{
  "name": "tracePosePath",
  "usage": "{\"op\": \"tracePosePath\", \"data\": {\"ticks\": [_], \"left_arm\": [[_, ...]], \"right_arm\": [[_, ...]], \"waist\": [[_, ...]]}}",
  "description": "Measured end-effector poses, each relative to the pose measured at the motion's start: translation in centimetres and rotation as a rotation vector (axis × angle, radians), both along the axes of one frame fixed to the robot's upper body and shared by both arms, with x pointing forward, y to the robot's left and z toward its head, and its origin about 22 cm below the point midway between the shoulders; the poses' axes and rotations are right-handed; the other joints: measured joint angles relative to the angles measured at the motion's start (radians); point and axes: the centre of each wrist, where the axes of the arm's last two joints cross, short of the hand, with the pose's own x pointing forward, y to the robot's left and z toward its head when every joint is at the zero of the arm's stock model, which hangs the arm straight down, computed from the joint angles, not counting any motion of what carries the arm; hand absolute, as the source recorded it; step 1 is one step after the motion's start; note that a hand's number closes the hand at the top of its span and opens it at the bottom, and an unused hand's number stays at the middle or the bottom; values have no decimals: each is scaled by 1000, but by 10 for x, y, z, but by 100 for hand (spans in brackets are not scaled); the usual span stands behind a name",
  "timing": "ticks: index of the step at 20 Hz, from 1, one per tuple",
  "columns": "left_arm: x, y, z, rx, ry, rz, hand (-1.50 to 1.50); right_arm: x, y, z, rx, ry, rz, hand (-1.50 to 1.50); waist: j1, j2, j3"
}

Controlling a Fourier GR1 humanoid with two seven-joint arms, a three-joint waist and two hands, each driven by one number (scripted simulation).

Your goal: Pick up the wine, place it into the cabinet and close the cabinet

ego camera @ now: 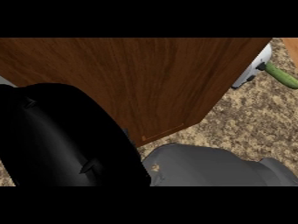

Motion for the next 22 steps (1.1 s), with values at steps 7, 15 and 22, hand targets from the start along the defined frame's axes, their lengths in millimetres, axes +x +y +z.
{"op": "tracePosePath", "data": {"ticks": [7, 15, 22], "left_arm": [[2, 22, 8, -3, -2, -8, 150], [8, 41, 17, 10, -18, 9, 150], [12, 38, 24, 5, -34, 12, 150]], "right_arm": [[65, 24, 1, 5, 32, -123, 150], [123, 24, -18, -4, 1, -193, 150], [136, 17, -32, -7, -42, -155, 150]], "waist": [[7, 7, 0], [6, -11, -2], [14, -37, -9]]}}
